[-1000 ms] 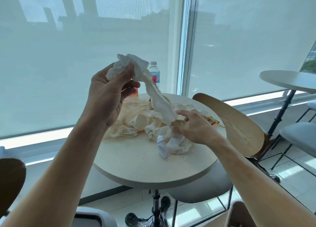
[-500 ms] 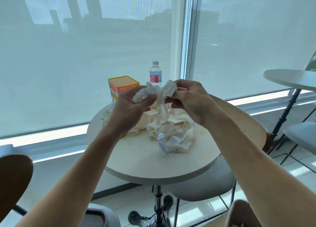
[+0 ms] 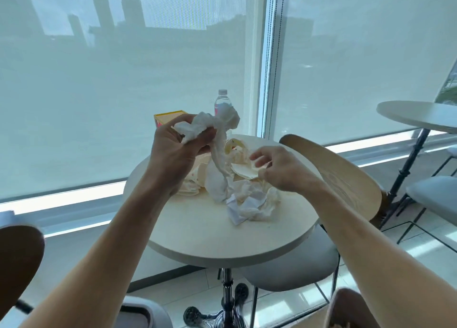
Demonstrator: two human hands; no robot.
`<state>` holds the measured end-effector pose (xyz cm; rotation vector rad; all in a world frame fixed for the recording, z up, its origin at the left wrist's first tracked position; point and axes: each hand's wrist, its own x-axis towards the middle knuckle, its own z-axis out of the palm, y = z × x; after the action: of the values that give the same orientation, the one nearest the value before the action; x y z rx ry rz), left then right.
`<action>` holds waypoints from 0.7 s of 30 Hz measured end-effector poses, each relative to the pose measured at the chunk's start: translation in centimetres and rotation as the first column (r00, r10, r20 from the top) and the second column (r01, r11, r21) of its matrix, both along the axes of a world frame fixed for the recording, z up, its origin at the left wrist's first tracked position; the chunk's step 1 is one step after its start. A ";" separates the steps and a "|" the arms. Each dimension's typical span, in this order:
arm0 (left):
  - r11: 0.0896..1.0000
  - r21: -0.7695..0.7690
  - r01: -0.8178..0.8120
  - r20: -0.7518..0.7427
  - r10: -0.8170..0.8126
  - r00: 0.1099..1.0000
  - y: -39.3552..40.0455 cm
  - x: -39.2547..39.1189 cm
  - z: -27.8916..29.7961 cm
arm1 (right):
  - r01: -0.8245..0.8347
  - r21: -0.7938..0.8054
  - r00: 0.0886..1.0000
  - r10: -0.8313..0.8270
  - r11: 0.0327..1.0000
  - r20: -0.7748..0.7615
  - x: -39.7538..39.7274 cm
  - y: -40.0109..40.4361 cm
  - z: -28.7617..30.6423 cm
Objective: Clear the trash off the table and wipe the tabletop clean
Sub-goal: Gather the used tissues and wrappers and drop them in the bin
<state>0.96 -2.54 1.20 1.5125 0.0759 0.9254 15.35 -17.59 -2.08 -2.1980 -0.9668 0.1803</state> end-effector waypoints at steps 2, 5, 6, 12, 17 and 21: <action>1.000 0.005 -0.003 0.012 0.003 1.000 0.1 -0.2 0.1 | 0.042 -0.124 0.993 -0.028 0.991 0.111 0.4 0.5 -1.5; 1.000 0.011 0.003 0.013 -0.003 1.000 0.3 -0.6 0.0 | 0.089 -0.223 0.970 -0.034 0.971 0.240 0.8 1.3 -2.8; 1.000 0.009 0.004 0.011 -0.004 1.000 0.4 -0.7 -0.1 | 0.101 -0.240 0.960 -0.032 0.965 0.277 0.8 1.5 -3.0; 1.000 0.005 -0.019 -0.022 0.019 1.000 0.6 -1.2 -0.8 | 0.146 0.008 0.913 -0.138 0.989 0.384 0.6 2.1 -2.9; 0.999 -0.028 -0.033 -0.046 0.032 0.998 0.6 -1.4 -1.2 | 0.088 0.259 0.907 -0.185 0.962 0.377 -0.1 2.2 -1.4; 0.999 -0.025 -0.041 -0.054 0.040 0.998 0.0 -1.4 -1.4 | 0.044 0.410 0.921 -0.197 0.911 0.337 -1.3 1.3 0.2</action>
<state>-0.44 -2.50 -0.19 1.5160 0.1570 0.9132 14.01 -16.24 -1.91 -1.9336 -0.9595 -0.4751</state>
